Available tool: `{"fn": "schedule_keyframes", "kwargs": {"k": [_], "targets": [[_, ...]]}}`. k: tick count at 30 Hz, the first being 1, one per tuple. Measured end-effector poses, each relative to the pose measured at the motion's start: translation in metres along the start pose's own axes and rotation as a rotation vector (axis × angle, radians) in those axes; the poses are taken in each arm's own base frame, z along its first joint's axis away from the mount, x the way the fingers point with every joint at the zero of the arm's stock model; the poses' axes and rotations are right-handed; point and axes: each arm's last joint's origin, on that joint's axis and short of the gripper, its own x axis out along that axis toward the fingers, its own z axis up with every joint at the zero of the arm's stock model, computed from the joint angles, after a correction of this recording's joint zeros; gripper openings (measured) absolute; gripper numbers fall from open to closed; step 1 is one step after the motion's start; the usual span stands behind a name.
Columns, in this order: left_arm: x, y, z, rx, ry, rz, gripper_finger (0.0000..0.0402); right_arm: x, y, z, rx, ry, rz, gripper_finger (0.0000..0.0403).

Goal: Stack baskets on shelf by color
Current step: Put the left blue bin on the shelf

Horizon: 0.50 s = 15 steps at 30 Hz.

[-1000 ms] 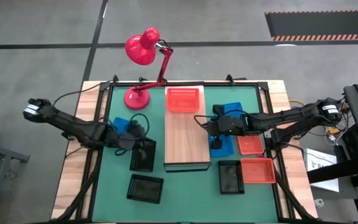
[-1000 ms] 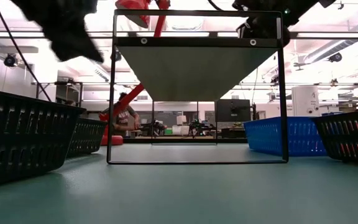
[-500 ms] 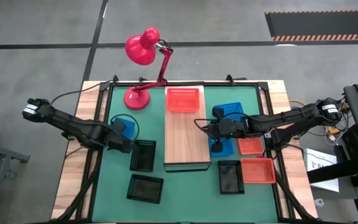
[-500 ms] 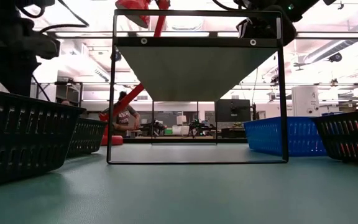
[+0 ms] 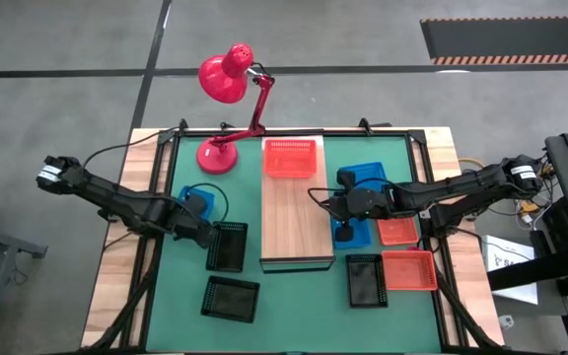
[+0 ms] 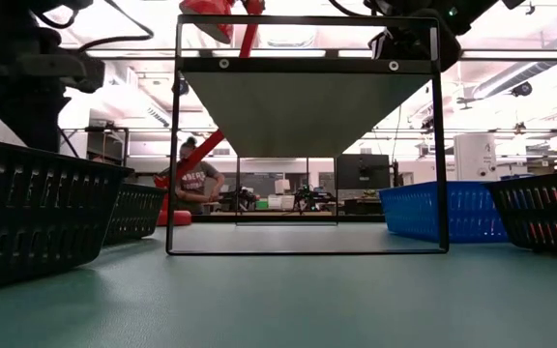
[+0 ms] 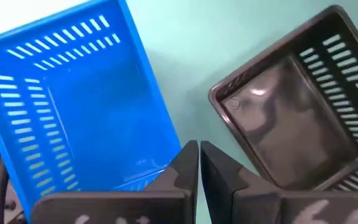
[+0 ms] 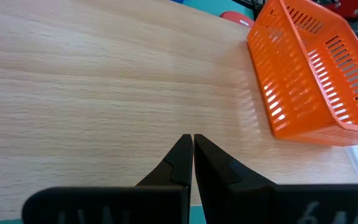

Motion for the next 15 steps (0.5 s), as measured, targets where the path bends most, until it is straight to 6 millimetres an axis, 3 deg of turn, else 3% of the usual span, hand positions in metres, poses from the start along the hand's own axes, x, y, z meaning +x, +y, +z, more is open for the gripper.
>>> {"fn": "schedule_keyframes", "kwargs": {"k": [7, 15], "targets": [[-0.0001, -0.0042, 0.0000, -0.011, 0.035, -0.057, 0.0013, 0.0002, 0.0002, -0.0004, -0.001, 0.001, 0.000, 0.0009], [-0.0002, -0.0062, -0.0001, -0.044, 0.055, -0.083, 0.0114, 0.0008, 0.0009, -0.0021, -0.003, 0.006, 0.006, 0.0009]]}}
